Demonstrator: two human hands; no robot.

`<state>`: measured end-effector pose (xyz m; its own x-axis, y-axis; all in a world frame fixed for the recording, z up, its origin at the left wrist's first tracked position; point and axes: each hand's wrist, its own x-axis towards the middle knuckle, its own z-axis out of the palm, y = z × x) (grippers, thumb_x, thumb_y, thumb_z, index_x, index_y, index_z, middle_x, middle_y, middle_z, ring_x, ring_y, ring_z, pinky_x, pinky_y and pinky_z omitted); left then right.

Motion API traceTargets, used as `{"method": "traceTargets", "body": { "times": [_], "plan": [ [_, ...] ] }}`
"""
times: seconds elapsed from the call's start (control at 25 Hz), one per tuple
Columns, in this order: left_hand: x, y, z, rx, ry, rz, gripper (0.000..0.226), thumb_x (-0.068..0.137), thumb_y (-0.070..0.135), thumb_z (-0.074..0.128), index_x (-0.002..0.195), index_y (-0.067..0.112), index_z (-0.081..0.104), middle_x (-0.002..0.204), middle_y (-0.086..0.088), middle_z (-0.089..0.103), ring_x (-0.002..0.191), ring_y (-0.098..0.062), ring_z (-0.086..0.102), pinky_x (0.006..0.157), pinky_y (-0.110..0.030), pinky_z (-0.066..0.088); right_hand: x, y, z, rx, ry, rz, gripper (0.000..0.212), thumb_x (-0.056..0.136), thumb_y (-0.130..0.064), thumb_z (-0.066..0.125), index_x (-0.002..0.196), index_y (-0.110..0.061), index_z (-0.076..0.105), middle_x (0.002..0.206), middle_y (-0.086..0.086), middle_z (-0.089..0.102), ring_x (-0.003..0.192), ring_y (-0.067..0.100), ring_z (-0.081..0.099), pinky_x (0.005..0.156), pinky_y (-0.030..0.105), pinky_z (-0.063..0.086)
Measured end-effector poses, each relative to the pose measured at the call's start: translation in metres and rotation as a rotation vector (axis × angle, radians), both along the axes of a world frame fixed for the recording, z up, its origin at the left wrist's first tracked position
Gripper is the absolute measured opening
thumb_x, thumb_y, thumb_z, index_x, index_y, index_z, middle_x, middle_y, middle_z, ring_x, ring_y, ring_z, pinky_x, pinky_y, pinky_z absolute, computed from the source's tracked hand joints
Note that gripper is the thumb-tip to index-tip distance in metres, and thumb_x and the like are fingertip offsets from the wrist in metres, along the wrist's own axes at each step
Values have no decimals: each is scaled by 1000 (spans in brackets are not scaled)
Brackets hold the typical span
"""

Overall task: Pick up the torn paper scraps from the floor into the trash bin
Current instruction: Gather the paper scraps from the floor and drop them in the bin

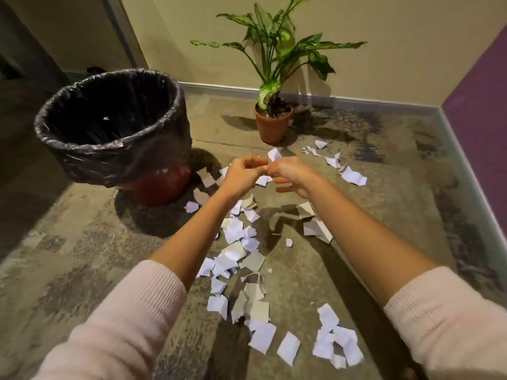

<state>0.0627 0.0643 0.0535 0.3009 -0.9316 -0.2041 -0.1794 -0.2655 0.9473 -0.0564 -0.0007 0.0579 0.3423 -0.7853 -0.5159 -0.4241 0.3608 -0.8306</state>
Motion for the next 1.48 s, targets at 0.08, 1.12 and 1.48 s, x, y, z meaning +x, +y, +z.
{"method": "traceTargets", "body": {
  "times": [0.08, 1.12, 1.48],
  "plan": [
    [-27, 5, -25, 61, -62, -99, 24, 90, 11, 63, 113, 3, 66, 103, -10, 68, 84, -11, 58, 56, -9, 42, -34, 7, -25, -1, 128, 19, 28, 80, -13, 68, 107, -9, 68, 97, 3, 64, 90, 18, 57, 83, 36, 51],
    [-165, 138, -171, -946, -1130, -1792, 51, 95, 60, 38, 141, 41, 43, 154, -2, 34, 134, -32, 37, 98, -52, 34, -170, 41, -114, -156, 789, 67, 51, 79, -21, 65, 128, -17, 50, 139, 18, 36, 130, 36, 35, 104, 47, 41],
    [-138, 115, -164, -951, -1202, -1416, 31, 103, 22, 31, 116, 19, 59, 112, -5, 61, 96, -24, 57, 72, -37, 46, -159, 31, -117, -177, 809, 142, 52, 83, -24, 67, 131, -16, 48, 141, 19, 33, 129, 37, 37, 101, 47, 44]
  ]
}}
